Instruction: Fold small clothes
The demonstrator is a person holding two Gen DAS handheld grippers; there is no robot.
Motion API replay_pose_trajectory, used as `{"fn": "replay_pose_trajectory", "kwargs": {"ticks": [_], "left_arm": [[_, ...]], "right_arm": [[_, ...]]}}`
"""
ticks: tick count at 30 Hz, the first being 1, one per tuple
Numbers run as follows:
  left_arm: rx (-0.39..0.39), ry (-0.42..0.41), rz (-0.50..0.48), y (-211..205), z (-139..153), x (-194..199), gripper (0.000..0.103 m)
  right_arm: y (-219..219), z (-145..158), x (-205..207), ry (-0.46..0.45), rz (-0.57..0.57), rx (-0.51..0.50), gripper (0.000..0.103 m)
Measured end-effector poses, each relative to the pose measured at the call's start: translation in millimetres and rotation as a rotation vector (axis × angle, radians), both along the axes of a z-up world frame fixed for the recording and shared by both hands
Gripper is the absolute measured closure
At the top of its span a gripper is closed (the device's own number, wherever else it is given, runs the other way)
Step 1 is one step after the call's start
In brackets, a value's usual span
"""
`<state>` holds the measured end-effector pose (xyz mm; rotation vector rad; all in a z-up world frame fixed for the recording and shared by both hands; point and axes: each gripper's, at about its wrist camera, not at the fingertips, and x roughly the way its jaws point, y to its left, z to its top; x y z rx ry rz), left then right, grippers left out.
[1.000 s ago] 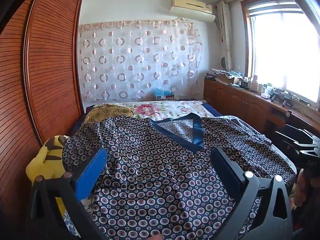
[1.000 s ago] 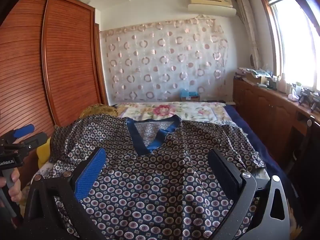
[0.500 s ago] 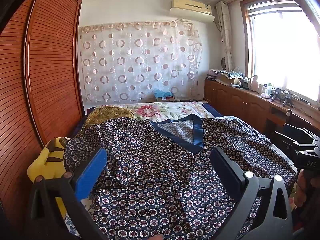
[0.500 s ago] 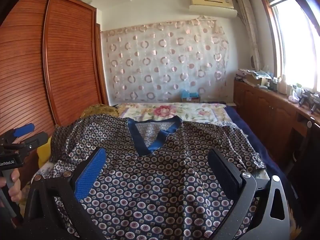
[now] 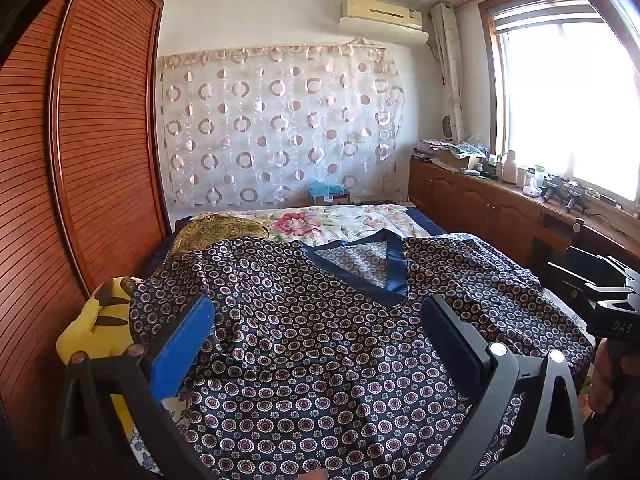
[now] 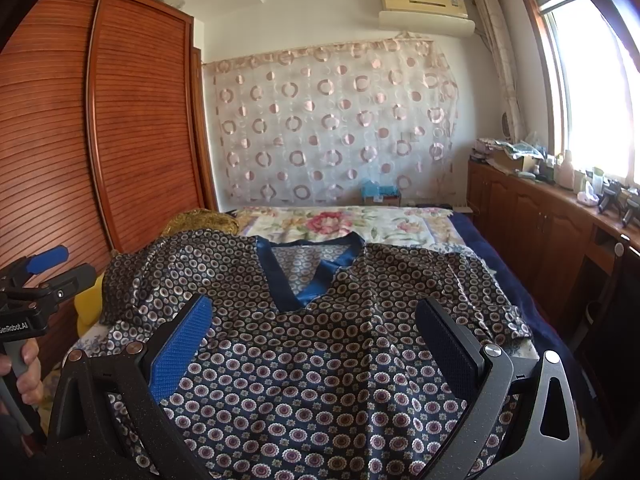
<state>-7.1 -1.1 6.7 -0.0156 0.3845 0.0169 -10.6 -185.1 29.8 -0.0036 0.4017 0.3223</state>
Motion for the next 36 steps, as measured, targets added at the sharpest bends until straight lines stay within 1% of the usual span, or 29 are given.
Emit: {"fn": "replay_pose_trajectory", "kwargs": {"ticks": [11,35,36], "left_arm": [[0.007,-0.009,0.001,-0.8,5.6,-3.0,0.000],[0.010,-0.013,0.002,-3.1,5.3,-4.4,0.000],[0.010,-0.013,0.001,-3.0,5.3,-4.4,0.000]], "right_arm": [[0.7,-0.1,1.6,0.000,0.000,0.001,0.000],[2.8,-0.3,1.9,-0.002,0.002,-0.001,0.000],[1.3,1.1,-3.5,-0.003,0.003,0.000,0.000]]}}
